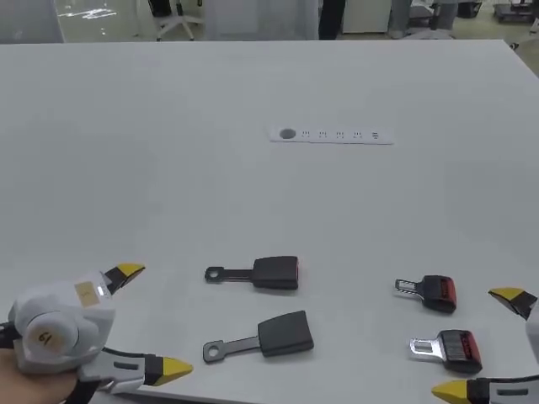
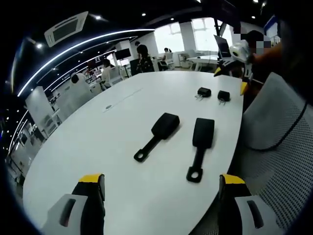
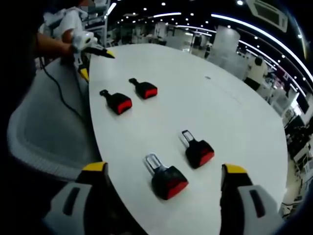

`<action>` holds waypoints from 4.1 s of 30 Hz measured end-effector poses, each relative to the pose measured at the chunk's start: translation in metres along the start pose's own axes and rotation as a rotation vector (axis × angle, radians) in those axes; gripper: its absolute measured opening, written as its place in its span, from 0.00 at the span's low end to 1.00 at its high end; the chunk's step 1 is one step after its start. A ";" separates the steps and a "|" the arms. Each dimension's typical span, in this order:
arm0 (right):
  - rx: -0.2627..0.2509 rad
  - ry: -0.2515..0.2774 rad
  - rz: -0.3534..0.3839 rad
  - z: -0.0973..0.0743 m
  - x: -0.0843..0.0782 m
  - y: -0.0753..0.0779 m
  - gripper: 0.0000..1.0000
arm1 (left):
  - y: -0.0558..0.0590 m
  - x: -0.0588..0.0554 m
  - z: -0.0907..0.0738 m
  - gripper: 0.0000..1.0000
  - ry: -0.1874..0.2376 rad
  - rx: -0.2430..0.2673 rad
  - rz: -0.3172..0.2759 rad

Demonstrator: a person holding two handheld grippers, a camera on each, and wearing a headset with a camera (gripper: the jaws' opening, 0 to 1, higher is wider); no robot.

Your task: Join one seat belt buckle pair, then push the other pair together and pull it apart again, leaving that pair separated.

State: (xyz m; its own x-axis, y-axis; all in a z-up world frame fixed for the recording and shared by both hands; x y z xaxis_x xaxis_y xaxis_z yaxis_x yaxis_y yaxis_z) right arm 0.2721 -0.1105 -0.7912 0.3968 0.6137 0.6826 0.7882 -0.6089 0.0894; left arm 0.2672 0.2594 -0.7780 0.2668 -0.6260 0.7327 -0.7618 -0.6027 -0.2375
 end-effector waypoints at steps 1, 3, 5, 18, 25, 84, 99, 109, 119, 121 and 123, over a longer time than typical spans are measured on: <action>0.000 0.001 -0.001 0.000 0.000 0.000 0.97 | 0.000 0.000 0.000 0.98 0.000 0.000 0.000; -0.001 0.000 0.001 0.000 -0.001 0.000 0.98 | -0.001 -0.001 0.000 0.98 0.000 0.000 0.000; -0.003 0.001 0.003 0.000 -0.001 0.001 0.98 | -0.001 -0.001 0.000 0.99 0.000 0.000 0.001; -0.003 0.003 0.013 -0.001 -0.003 0.000 0.99 | -0.001 0.005 0.000 0.99 0.016 -0.001 -0.008; 0.000 -0.025 -0.024 -0.010 -0.005 0.007 0.88 | 0.006 0.009 -0.001 0.96 0.007 -0.038 0.006; 0.279 -0.259 -0.294 0.039 -0.046 0.017 0.40 | 0.099 0.051 0.128 0.50 -0.204 -0.399 0.190; 0.352 -0.293 -0.308 0.040 -0.048 0.018 0.37 | 0.100 0.044 0.126 0.40 -0.239 -0.483 0.246; 0.350 -0.306 -0.307 0.040 -0.048 0.018 0.36 | 0.101 0.045 0.126 0.35 -0.232 -0.535 0.309; 0.348 -0.311 -0.306 0.041 -0.048 0.018 0.36 | 0.101 0.045 0.126 0.34 -0.239 -0.572 0.360; 0.347 -0.312 -0.306 0.041 -0.048 0.018 0.36 | 0.101 0.045 0.126 0.34 -0.241 -0.574 0.363; 0.346 -0.312 -0.305 0.041 -0.048 0.018 0.37 | 0.101 0.045 0.126 0.34 -0.243 -0.577 0.367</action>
State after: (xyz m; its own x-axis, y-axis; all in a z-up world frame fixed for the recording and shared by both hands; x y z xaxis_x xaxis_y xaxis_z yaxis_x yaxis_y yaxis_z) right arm 0.2867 -0.1309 -0.8519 0.2057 0.8879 0.4114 0.9767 -0.2122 -0.0303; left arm 0.2768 0.1074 -0.8495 0.0062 -0.8705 0.4921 -0.9997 -0.0172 -0.0178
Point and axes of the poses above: the centre of the closed fingertips' face, and the gripper's own axes: z roughly forward along the fingers, y roughly to its right, x roughly out of its top, the point moved 1 cm from there along -z, roughly backward along the fingers, and after that the axes turned 4 degrees about z, right-handed, at the moved point
